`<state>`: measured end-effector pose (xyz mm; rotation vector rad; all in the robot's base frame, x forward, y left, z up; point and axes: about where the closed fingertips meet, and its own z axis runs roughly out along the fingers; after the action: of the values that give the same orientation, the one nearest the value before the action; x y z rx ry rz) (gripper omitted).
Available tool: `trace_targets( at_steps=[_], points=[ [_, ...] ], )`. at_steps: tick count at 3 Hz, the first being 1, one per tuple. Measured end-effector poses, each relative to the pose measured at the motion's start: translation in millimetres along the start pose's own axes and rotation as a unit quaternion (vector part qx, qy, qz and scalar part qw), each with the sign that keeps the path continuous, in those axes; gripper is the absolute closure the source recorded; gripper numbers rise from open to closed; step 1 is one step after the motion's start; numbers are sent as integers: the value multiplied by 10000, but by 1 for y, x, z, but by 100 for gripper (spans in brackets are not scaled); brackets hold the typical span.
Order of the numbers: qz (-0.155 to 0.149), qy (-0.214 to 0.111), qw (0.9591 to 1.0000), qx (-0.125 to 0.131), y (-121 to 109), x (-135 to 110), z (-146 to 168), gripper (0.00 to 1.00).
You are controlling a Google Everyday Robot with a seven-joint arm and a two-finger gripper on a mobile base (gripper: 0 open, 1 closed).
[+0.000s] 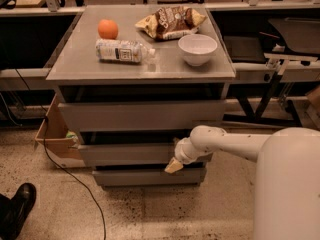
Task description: Open middle drawer
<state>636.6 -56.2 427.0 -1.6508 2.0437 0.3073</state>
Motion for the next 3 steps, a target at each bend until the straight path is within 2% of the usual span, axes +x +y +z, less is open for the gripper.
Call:
trace_targets(
  at_steps=[1, 2, 3],
  points=[
    [-7, 1, 10000, -67, 8, 0, -5, 38],
    [-7, -1, 10000, -68, 8, -3, -10, 15],
    [15, -26, 9997, -256, 36, 7, -15, 0]
  ],
)
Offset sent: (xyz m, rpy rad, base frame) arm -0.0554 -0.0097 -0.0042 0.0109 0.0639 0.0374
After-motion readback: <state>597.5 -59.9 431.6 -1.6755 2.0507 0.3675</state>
